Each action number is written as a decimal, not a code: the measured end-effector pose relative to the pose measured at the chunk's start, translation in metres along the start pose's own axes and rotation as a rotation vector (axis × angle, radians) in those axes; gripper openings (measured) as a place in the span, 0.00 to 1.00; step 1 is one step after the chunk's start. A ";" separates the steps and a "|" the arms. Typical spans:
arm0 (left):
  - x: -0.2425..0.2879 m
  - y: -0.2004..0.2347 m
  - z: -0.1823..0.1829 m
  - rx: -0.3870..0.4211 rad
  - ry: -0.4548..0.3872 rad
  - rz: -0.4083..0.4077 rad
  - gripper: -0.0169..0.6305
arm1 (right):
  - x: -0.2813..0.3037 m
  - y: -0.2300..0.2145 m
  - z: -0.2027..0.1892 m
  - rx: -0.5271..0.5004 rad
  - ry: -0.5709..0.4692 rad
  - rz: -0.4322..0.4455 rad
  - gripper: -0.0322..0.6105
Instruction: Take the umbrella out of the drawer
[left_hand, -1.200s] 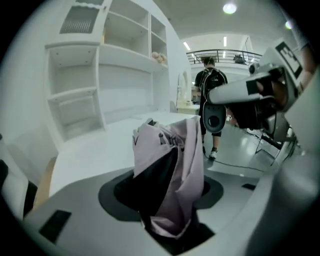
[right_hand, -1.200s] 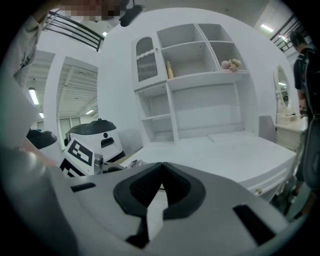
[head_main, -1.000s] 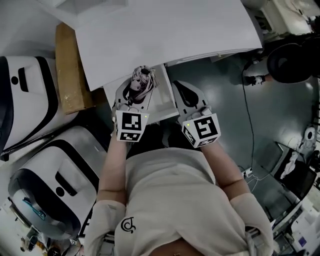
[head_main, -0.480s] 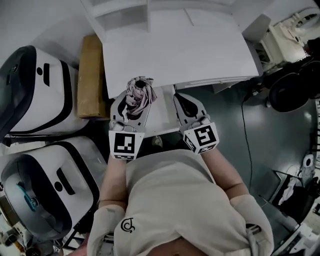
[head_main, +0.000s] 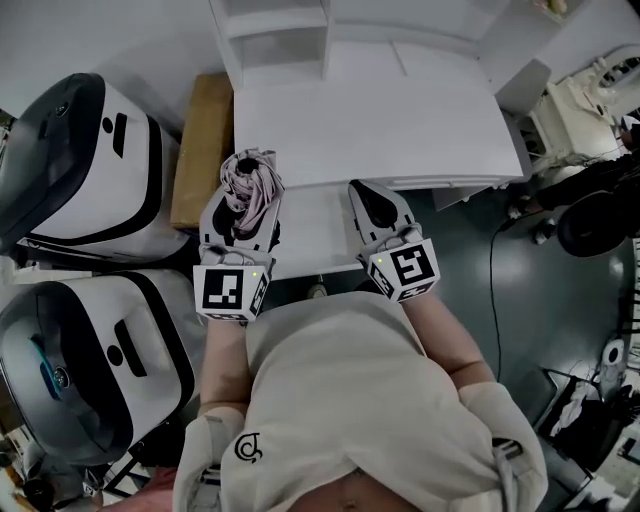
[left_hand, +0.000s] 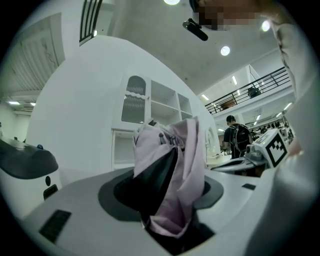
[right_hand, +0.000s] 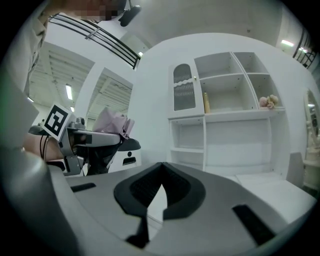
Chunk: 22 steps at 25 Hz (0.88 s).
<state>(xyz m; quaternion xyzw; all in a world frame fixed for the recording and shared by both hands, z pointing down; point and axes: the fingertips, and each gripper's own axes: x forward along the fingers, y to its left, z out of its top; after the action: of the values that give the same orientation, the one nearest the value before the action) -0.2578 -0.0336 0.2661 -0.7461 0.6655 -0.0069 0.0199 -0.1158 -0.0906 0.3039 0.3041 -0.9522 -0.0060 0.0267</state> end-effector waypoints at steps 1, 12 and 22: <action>-0.002 0.003 0.001 0.000 -0.001 0.004 0.40 | 0.000 0.001 0.001 -0.001 -0.001 0.001 0.06; -0.008 0.016 0.002 -0.011 -0.009 0.003 0.40 | 0.004 0.005 0.001 0.009 0.018 0.001 0.06; -0.005 0.017 -0.007 -0.024 0.006 -0.011 0.40 | 0.009 0.006 0.003 0.046 0.015 -0.008 0.06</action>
<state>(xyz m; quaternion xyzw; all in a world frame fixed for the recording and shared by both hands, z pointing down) -0.2751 -0.0306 0.2728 -0.7498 0.6616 -0.0010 0.0089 -0.1268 -0.0916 0.3018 0.3087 -0.9506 0.0180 0.0269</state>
